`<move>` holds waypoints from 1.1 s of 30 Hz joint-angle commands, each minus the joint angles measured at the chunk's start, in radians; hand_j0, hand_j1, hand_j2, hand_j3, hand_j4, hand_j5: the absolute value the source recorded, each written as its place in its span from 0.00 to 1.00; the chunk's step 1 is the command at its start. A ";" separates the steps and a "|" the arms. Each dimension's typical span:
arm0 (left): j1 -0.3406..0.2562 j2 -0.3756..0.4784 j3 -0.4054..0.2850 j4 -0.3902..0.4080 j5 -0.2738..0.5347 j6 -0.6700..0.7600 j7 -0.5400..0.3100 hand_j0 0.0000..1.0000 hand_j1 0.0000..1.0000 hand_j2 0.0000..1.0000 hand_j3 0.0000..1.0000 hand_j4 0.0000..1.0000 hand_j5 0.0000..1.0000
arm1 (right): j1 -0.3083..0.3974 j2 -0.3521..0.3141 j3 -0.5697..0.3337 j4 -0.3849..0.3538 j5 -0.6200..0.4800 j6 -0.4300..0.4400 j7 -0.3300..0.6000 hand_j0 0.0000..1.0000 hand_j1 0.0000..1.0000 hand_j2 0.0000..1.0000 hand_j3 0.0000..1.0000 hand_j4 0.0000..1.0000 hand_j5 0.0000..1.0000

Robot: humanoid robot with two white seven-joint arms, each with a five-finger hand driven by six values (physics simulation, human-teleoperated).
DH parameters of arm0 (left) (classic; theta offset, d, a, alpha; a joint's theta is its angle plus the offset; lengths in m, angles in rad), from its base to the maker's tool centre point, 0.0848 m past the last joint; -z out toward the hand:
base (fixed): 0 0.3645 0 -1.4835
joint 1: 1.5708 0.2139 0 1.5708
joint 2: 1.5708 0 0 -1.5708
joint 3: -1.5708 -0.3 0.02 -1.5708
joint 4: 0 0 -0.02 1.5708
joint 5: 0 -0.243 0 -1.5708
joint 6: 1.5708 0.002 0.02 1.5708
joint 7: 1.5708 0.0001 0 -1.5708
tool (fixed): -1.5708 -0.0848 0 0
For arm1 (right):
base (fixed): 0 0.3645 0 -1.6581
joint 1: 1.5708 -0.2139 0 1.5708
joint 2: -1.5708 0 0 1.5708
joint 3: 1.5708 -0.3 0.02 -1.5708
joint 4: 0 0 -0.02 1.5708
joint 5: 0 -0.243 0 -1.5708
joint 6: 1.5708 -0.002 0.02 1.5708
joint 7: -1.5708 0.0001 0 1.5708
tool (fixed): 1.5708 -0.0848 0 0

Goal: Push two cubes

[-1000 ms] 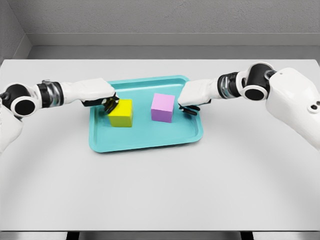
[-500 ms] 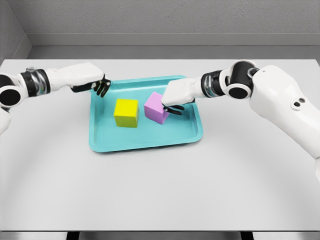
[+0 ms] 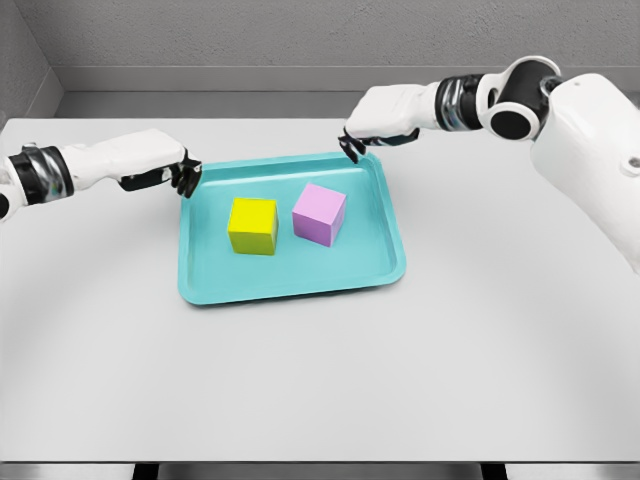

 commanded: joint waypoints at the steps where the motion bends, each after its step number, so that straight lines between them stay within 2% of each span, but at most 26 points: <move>1: 0.000 0.002 -0.004 -0.004 0.013 0.003 0.000 0.16 0.16 0.16 0.16 0.16 0.16 | 0.000 0.039 0.020 0.016 -0.001 0.008 0.000 0.00 0.00 0.00 0.00 0.00 0.00; 4: 0.002 0.000 -0.004 -0.004 0.013 0.003 0.000 0.16 0.16 0.16 0.16 0.16 0.16 | 0.000 0.081 0.042 0.071 0.049 0.008 0.000 0.00 0.00 0.00 0.00 0.00 0.00; 6: 0.002 0.000 -0.004 -0.004 0.011 0.003 0.000 0.15 0.15 0.15 0.15 0.15 0.15 | -0.002 0.088 0.042 0.079 0.052 0.010 0.000 0.00 0.00 0.00 0.00 0.00 0.00; 8: 0.002 0.000 -0.004 -0.004 0.011 0.003 0.000 0.15 0.15 0.15 0.15 0.15 0.15 | -0.005 0.120 0.042 0.139 0.054 0.010 0.000 0.00 0.00 0.00 0.00 0.00 0.00; 12: 0.002 0.002 -0.004 -0.005 0.011 0.003 0.000 0.15 0.15 0.15 0.15 0.15 0.15 | -0.006 0.136 0.043 0.180 0.057 0.010 0.000 0.00 0.00 0.00 0.00 0.00 0.00; 14: 0.002 0.007 -0.002 -0.005 0.011 0.003 0.000 0.15 0.15 0.15 0.15 0.15 0.15 | -0.006 0.150 0.043 0.194 0.092 0.010 0.000 0.00 0.00 0.00 0.00 0.00 0.00; 25: 0.002 0.008 -0.002 -0.004 0.011 0.003 0.000 0.15 0.15 0.15 0.15 0.15 0.15 | -0.005 0.183 0.101 0.197 0.111 0.018 0.000 0.00 0.00 0.00 0.00 0.00 0.00; 29: 0.002 0.008 -0.002 -0.004 0.011 0.003 0.000 0.15 0.15 0.15 0.15 0.15 0.15 | -0.005 0.183 0.117 0.185 0.109 -0.029 0.000 0.00 0.00 0.00 0.00 0.00 0.00; 33: 0.003 0.007 -0.002 -0.005 0.013 0.003 0.000 0.15 0.15 0.15 0.15 0.15 0.15 | -0.002 0.182 0.127 0.159 0.107 -0.029 0.000 0.00 0.00 0.00 0.00 0.00 0.00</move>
